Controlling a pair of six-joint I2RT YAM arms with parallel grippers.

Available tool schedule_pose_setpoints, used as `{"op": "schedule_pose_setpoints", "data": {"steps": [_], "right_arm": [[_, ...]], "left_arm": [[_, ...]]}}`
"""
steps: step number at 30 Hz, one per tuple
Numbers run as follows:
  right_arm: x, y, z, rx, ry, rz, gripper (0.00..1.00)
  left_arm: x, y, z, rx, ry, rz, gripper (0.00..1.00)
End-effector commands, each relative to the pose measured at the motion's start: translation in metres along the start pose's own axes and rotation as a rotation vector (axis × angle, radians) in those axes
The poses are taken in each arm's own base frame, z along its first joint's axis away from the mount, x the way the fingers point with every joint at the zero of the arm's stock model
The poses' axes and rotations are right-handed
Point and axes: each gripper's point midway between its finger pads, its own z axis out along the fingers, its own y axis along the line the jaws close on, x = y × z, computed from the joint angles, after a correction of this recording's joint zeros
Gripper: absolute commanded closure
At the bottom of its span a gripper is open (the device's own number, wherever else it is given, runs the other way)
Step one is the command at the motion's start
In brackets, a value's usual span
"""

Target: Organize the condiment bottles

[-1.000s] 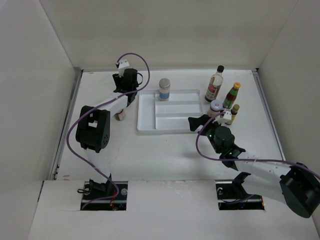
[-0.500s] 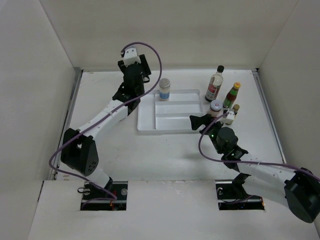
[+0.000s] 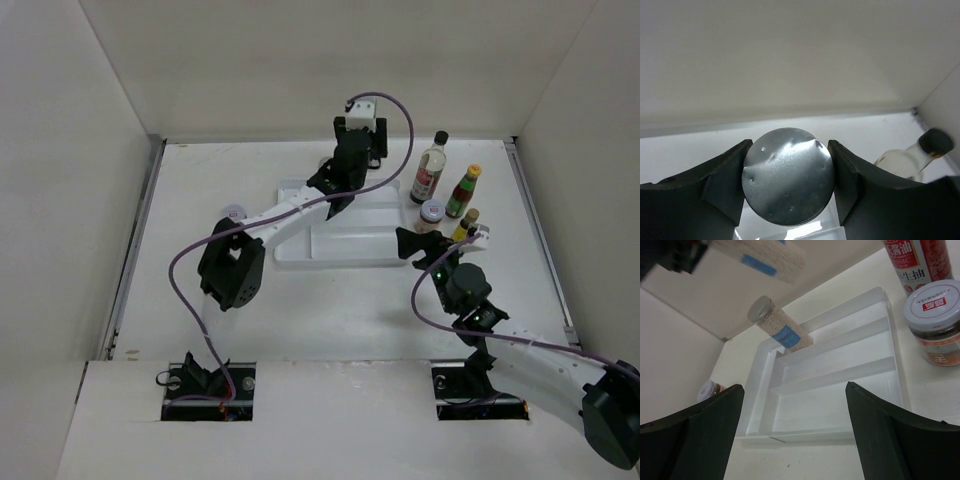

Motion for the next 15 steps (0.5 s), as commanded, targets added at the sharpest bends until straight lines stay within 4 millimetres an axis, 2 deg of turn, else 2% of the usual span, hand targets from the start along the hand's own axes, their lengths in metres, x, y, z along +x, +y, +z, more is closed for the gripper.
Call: {"op": "schedule_pose_setpoints", "data": {"steps": [1,8,15], "right_arm": [[-0.015,-0.002,0.001,0.011,-0.062,0.040,0.11],[-0.012,-0.004,0.003,0.019,-0.053,0.041,0.11],[-0.009,-0.004,0.004,0.017,-0.040,0.037,0.11]], "left_arm": [[-0.023,-0.004,0.010,0.006,-0.063,-0.020,0.58],[0.031,0.011,0.021,-0.020,0.010,0.018,0.58],[0.068,0.027,0.027,-0.035,0.060,0.040,0.58]]}}
